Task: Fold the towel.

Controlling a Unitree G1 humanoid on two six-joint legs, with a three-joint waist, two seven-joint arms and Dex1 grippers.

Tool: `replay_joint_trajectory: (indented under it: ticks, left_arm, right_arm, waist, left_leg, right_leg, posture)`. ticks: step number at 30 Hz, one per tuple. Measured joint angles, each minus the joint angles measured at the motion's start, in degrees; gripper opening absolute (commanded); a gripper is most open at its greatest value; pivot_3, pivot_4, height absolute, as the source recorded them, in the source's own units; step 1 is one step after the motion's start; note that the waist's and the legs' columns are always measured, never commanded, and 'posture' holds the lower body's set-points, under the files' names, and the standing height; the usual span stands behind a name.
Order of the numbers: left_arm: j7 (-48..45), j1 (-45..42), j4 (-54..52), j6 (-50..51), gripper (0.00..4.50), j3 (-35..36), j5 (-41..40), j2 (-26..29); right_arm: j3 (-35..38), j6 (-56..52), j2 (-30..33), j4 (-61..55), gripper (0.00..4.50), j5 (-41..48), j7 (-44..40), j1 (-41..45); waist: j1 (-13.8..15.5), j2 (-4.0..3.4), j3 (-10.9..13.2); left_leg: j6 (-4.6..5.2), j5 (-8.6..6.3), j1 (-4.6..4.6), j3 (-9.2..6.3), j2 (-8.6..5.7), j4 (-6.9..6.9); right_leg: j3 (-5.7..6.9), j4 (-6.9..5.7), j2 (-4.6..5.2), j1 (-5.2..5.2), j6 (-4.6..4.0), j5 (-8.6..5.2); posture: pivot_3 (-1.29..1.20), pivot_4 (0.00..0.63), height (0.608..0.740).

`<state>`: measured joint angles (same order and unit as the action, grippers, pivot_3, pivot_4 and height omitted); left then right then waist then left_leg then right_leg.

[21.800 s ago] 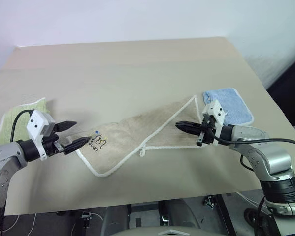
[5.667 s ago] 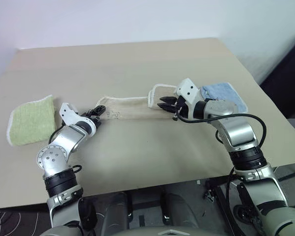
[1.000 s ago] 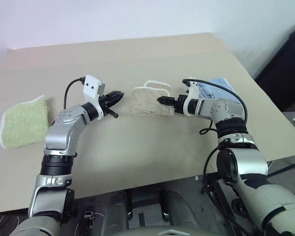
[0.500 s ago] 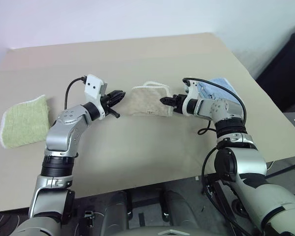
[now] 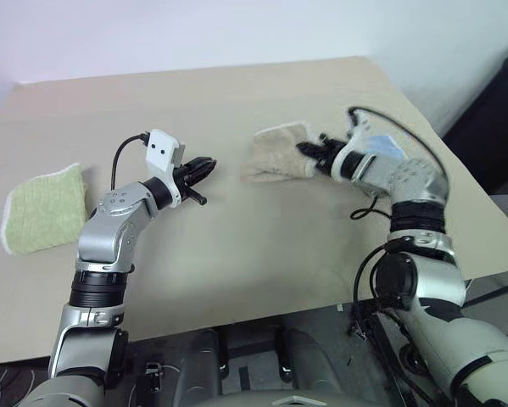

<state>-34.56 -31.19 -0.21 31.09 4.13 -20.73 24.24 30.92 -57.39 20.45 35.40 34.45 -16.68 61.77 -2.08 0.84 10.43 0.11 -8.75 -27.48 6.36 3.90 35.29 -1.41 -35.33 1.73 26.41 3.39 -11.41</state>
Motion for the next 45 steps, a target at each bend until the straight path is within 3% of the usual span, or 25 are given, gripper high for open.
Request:
replay_joint_trajectory:
  ticks: [4,5,8,14,19,22,33,40,45]
  left_arm:
    - [-0.2,-0.1,0.0,0.0,0.53,0.0,0.0,0.0]
    - [-0.3,-1.3,0.0,-0.1,0.53,-1.2,-0.2,-1.4]
    - [-0.3,-1.1,0.7,-0.1,0.53,-1.1,-0.2,-1.4]
    - [-0.4,-1.3,1.2,-0.1,0.53,-2.4,-0.2,-2.5]
    - [-0.4,-1.3,1.2,-0.1,0.53,-2.7,-0.2,-2.5]
    - [-0.3,-1.0,1.1,0.0,0.53,-2.7,-0.3,-2.4]
    - [-0.1,-0.3,0.3,0.0,0.53,-2.7,-0.6,-2.5]
    - [0.1,0.2,0.1,0.1,0.53,-2.7,-1.1,-2.4]
    - [0.3,1.2,0.1,0.1,0.53,-2.7,-1.2,-2.5]
  right_arm:
    - [3.9,2.1,5.5,-3.9,0.03,0.8,2.9,4.0]
    - [6.9,2.6,9.3,-0.9,0.03,0.3,9.7,3.9]
    - [13.1,1.0,12.1,-0.6,0.03,0.6,17.1,0.9]
    - [18.1,1.5,6.1,-1.3,0.03,0.8,26.6,-8.9]
    - [18.9,0.3,4.9,-2.0,0.03,1.8,30.2,-9.7]
    - [18.4,-0.2,4.9,-2.7,0.79,1.9,30.6,-9.9]
    - [16.3,-0.5,4.6,-11.8,4.48,3.1,31.5,-11.6]
    - [19.1,-1.4,2.6,-22.3,4.48,3.0,40.6,-15.5]
    - [18.2,-0.4,1.5,-27.5,4.48,2.5,41.1,-18.5]
  waist:
    - [-0.6,0.03,0.0]
    - [-0.3,0.04,0.0]
    - [0.1,0.04,-0.1]
    - [-0.8,0.01,-0.1]
    - [-0.7,0.0,-0.1]
    - [-0.6,-0.01,-0.1]
    - [-0.4,-0.01,-0.1]
    - [-0.4,-0.02,-0.1]
    - [-0.6,-0.07,-0.1]
  left_leg:
    - [0.0,0.0,0.07,-0.02,0.03,-0.08]
    - [0.01,0.0,0.02,-0.04,0.01,-0.1]
    - [0.02,0.01,0.03,-0.06,0.0,-0.07]
    - [0.37,0.23,0.11,-0.06,-0.06,-0.01]
    - [0.4,0.24,0.14,-0.13,-0.05,0.0]
    - [0.4,0.24,0.14,-0.16,-0.06,0.01]
    - [0.41,0.25,0.1,-0.17,-0.06,0.0]
    - [0.41,0.25,0.1,-0.18,-0.05,0.0]
    - [0.41,0.25,0.12,-0.17,-0.05,-0.02]
  right_leg:
    - [-0.02,0.23,-0.07,-0.07,-0.01,-0.01]
    - [-0.01,0.23,-0.08,-0.03,0.01,-0.02]
    - [-0.04,0.25,-0.04,-0.05,0.06,-0.07]
    - [-0.24,0.13,-0.16,-0.05,0.13,-0.05]
    - [-0.15,0.11,-0.18,-0.13,0.19,0.02]
    - [-0.15,0.11,-0.16,-0.14,0.19,0.04]
    - [-0.15,0.15,-0.13,-0.12,0.21,0.02]
    - [-0.15,0.16,-0.09,-0.11,0.2,0.02]
    - [-0.16,0.14,-0.11,-0.11,0.2,0.02]
  posture:
    - [0.0,0.15,0.74]
    - [0.0,0.15,0.74]
    - [0.0,0.15,0.74]
    - [0.0,0.15,0.74]
    - [0.0,0.15,0.74]
    - [0.0,0.15,0.74]
    - [0.0,0.15,0.74]
    - [0.0,0.15,0.74]
    - [0.0,0.15,0.74]
